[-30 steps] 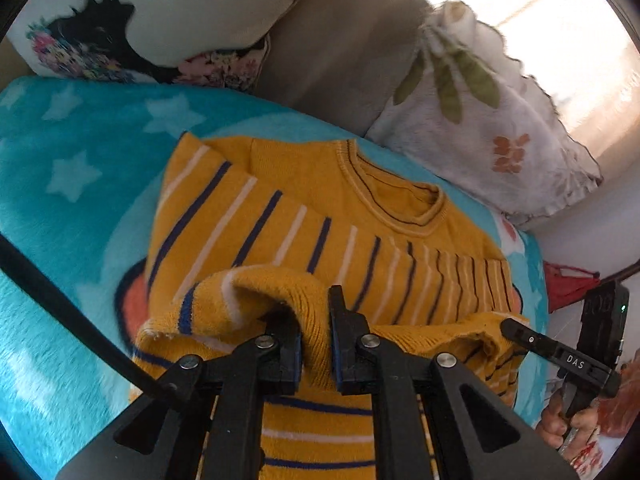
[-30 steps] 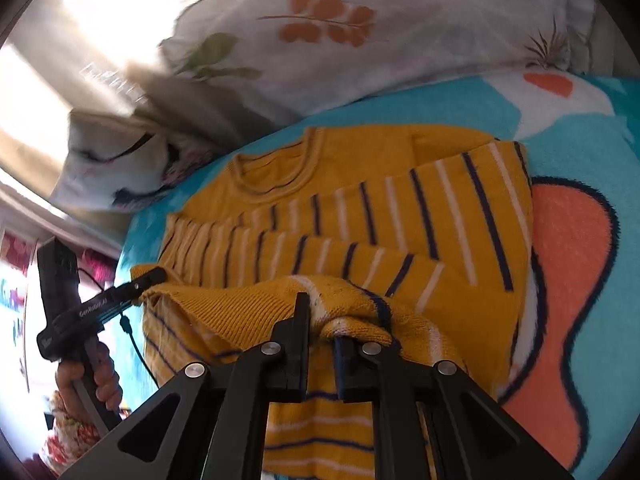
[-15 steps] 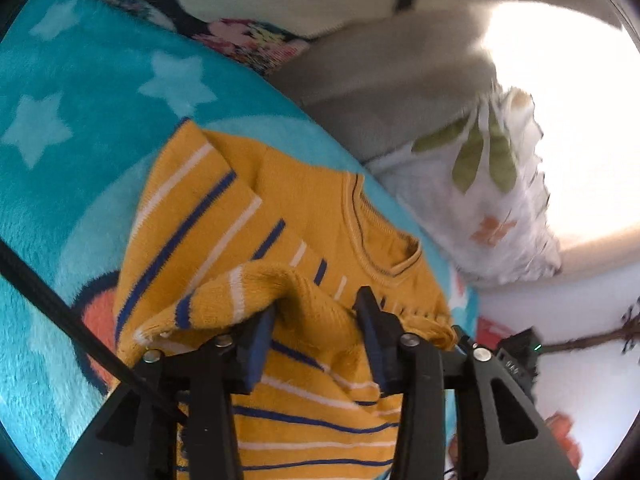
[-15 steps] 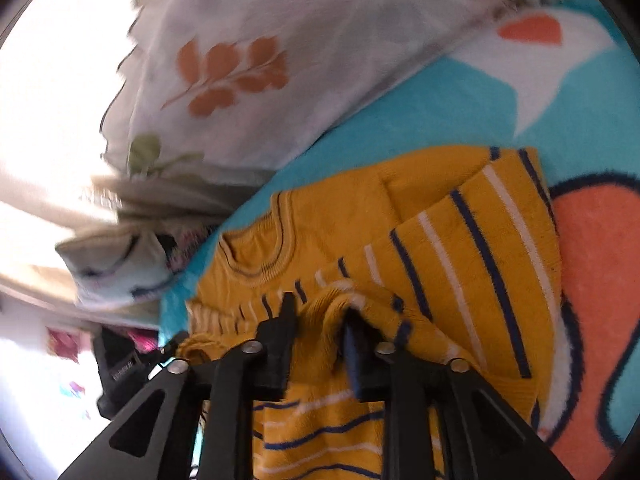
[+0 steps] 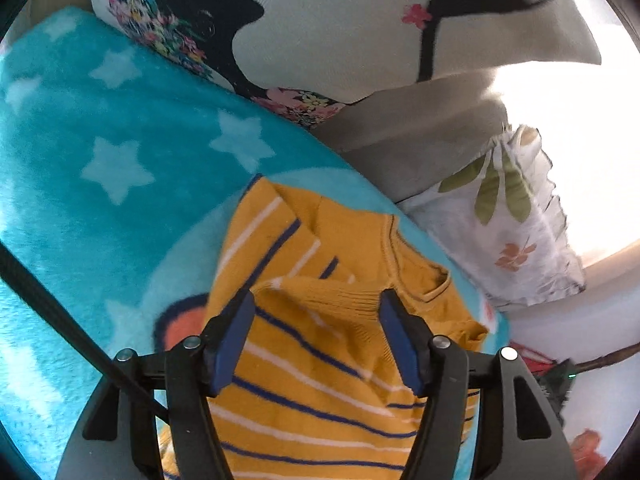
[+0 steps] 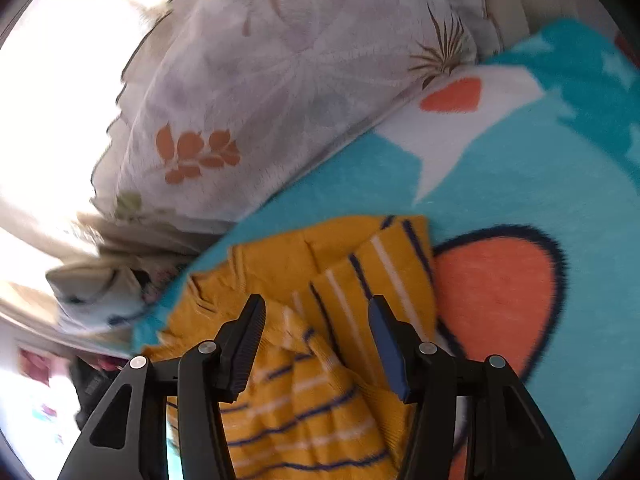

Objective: Fold small clothes

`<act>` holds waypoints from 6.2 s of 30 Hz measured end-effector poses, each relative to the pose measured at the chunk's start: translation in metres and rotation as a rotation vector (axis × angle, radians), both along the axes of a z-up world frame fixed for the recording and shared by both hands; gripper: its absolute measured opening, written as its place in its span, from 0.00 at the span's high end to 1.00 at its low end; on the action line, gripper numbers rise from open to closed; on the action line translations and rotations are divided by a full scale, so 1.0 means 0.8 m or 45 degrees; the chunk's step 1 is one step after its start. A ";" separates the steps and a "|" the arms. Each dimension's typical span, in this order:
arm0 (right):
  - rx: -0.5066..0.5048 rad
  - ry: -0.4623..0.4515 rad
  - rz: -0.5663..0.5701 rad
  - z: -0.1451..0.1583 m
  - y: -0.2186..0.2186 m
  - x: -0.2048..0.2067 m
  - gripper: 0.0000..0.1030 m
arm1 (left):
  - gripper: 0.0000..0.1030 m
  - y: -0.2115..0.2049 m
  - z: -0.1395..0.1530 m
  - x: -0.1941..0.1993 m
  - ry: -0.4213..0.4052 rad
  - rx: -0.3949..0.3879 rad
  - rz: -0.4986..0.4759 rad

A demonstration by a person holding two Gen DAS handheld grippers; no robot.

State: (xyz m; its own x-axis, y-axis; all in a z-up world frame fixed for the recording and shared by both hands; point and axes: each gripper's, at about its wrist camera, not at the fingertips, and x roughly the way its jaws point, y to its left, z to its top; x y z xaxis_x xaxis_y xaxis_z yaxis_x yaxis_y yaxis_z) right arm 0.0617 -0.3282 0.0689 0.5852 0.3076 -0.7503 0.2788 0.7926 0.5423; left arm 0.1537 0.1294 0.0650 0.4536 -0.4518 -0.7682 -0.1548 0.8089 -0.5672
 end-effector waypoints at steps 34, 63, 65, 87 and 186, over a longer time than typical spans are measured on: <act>-0.270 0.098 0.081 -0.015 0.041 0.088 0.42 | 0.41 0.017 0.006 0.043 0.014 0.159 -0.058; 0.006 0.081 0.147 -0.059 0.038 -0.126 0.31 | 0.68 0.015 -0.041 -0.117 0.087 0.133 -0.103; -0.001 0.064 0.140 -0.057 0.045 -0.115 0.31 | 0.87 0.017 -0.044 -0.115 0.127 0.136 -0.085; 0.246 0.102 0.180 -0.060 0.015 -0.150 0.84 | 0.90 0.051 -0.006 -0.200 0.099 0.058 0.008; 0.020 0.060 0.257 -0.059 -0.001 -0.236 0.48 | 0.33 -0.135 0.008 -0.301 0.072 0.543 -0.089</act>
State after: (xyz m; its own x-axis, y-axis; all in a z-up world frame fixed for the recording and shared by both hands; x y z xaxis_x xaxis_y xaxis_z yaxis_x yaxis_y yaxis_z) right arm -0.1268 -0.3292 0.0215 0.4746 0.4267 -0.7699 0.1407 0.8266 0.5449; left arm -0.0873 0.0213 0.0716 0.3848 -0.1170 -0.9155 -0.1126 0.9786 -0.1724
